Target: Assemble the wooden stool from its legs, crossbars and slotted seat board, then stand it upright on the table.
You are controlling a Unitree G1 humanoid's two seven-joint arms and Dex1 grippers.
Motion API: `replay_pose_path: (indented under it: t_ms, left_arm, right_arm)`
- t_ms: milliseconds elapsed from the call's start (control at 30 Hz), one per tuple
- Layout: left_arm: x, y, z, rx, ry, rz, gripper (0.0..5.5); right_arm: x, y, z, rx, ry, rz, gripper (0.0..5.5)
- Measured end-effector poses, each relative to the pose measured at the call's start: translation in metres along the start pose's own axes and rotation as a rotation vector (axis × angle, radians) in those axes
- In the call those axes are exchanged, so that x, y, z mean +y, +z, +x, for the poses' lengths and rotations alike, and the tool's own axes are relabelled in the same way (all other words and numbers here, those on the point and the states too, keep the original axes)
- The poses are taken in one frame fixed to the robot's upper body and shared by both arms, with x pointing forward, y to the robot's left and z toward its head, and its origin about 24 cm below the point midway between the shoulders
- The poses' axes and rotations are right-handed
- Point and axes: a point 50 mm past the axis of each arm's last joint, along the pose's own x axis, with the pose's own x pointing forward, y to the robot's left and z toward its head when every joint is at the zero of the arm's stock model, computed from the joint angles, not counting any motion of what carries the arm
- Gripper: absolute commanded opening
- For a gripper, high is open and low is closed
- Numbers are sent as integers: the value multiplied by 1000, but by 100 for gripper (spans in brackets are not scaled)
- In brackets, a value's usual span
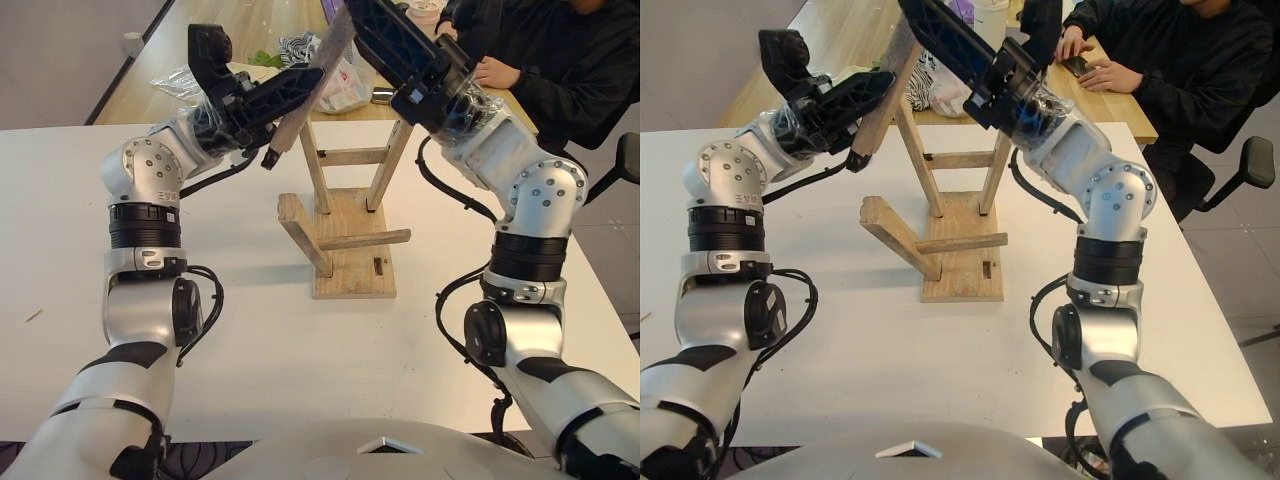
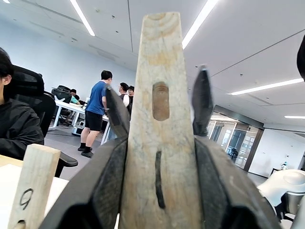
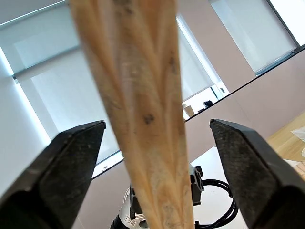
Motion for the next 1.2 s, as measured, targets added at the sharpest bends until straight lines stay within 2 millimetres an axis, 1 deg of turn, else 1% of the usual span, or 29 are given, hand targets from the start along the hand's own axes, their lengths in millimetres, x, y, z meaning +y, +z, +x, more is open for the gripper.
replay_pose_path:
  t_ms: [67, 100, 133, 167, 267, 333, 433, 500, 567, 633, 667, 733, 833, 933, 967, 1067, 1200]
  left_arm:
    - [0, -3, 2, 8, -6, -14, 199]
    - [0, -3, 2, 8, -5, -15, 199]
    - [0, -3, 2, 9, -5, -17, 199]
    - [0, -3, 2, 10, -3, -19, 199]
    - [1, -4, 2, 14, 14, -41, 199]
    - [1, -5, 2, 17, 23, -45, 269]
    - [5, -5, 1, 22, 71, -34, 325]
    - [8, -7, -13, 30, 137, -31, 350]
    - [12, -16, -41, 38, 260, -52, 378]
    - [13, -23, -57, 41, 329, -54, 412]
    - [13, -24, -63, 34, 360, -34, 417]
    - [12, -16, -69, -4, 411, 33, 447]
    - [12, -5, -75, -61, 476, 119, 494]
    - [14, -5, -80, -99, 541, 153, 538]
    - [15, -6, -81, -113, 558, 153, 539]
    - [19, -10, -82, -144, 599, 141, 540]
    - [21, -8, -89, -199, 659, 125, 540]
  right_arm:
    - [1, -3, 2, 12, 14, 7, 302]
    - [1, -3, 2, 11, 15, 7, 259]
    - [1, -3, 2, 12, 16, 7, 230]
    - [1, -3, 2, 12, 17, 6, 218]
    - [-1, -2, 1, 13, 2, 1, 216]
    - [-3, -2, 0, 13, -4, 5, 209]
    - [-5, -1, -3, 8, -21, 3, 206]
    - [-10, 5, -15, -18, -61, -10, 204]
    - [-14, 15, -38, -39, -115, -51, 203]
    - [-19, 19, -59, -37, -181, -91, 203]
    - [-23, 18, -72, -11, -226, -132, 203]
    - [-29, 14, -97, 30, -312, -222, 202]
    - [-35, 6, -129, 52, -400, -315, 202]
    - [-37, 0, -156, 10, -425, -351, 202]
    - [-36, -5, -163, 9, -394, -335, 202]
    - [-33, -22, -180, 27, -296, -298, 202]
    - [-37, -44, -194, 93, -270, -315, 202]
